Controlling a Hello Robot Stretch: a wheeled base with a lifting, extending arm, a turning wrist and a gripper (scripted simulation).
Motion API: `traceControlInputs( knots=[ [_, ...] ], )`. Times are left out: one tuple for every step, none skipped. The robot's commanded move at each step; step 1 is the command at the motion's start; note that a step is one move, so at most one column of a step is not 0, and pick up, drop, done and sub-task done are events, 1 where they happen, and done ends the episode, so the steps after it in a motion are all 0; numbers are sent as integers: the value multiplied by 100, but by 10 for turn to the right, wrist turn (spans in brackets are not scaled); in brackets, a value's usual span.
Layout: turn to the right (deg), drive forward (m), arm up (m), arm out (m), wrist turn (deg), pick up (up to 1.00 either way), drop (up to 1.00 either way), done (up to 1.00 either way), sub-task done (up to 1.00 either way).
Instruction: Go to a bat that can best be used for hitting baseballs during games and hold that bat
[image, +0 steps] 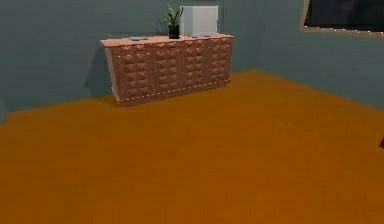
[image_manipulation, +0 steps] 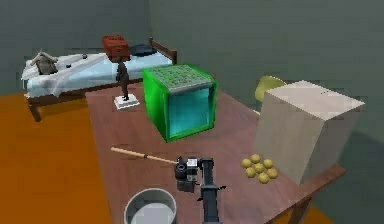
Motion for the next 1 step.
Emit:
traceControlInputs(
  knots=[
    [0, 0, 10, 0, 0, 0, 0, 0, 0]
  ],
)
